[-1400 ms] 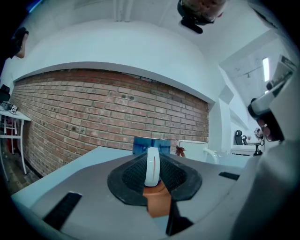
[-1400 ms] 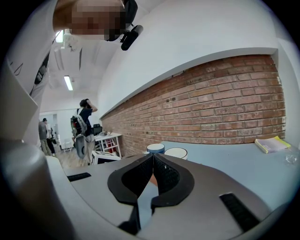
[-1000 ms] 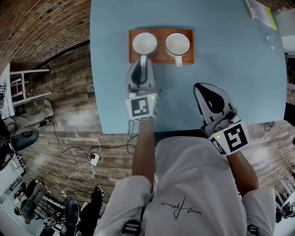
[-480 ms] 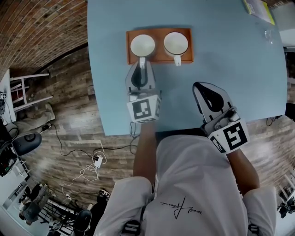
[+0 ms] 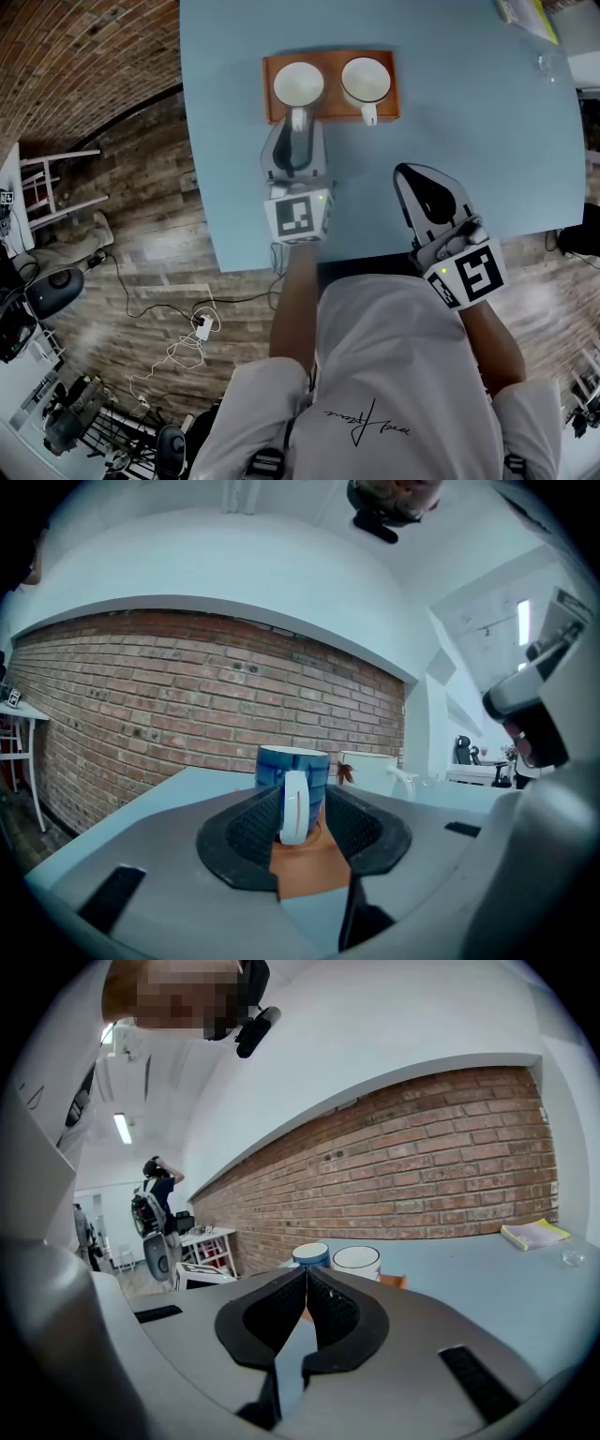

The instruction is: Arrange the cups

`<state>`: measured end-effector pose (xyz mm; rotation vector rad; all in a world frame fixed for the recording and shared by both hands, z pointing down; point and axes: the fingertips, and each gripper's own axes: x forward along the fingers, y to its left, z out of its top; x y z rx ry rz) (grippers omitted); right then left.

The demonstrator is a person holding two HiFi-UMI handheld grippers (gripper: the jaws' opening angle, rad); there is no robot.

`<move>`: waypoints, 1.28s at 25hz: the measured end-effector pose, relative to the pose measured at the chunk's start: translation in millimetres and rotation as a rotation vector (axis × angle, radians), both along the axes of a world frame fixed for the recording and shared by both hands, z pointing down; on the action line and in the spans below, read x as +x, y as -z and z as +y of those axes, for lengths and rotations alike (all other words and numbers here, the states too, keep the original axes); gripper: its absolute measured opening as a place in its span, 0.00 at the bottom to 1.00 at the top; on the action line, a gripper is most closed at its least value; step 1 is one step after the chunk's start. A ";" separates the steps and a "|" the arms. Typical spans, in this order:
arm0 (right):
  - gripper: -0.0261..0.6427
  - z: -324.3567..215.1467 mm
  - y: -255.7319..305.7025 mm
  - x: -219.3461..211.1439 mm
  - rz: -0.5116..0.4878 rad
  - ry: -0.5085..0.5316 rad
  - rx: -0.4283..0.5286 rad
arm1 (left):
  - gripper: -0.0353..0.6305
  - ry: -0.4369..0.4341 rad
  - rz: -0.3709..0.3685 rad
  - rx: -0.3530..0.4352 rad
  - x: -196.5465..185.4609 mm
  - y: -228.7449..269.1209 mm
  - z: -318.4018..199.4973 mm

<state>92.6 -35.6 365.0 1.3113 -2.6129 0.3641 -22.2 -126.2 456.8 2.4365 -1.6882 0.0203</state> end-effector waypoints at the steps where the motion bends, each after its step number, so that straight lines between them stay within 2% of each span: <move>1: 0.07 1.5 -0.5 -1.8 -0.001 -0.003 0.000 | 0.25 -0.008 -0.004 -0.004 0.8 -0.9 1.5; 19: 0.07 20.3 20.6 -22.0 -0.018 -0.087 0.046 | 0.27 -0.042 0.038 -0.071 -27.7 1.9 44.8; 23: 0.07 28.3 25.5 -22.6 -0.013 -0.116 0.049 | 0.22 -0.078 0.056 -0.064 -25.6 17.8 59.4; 28: 0.07 38.4 33.2 -29.3 -0.023 -0.137 0.050 | 0.16 -0.139 0.113 -0.086 -22.4 39.7 79.0; 32: 0.07 44.0 41.6 -36.3 -0.030 -0.139 0.041 | 0.13 -0.194 0.117 -0.070 -17.7 59.7 92.3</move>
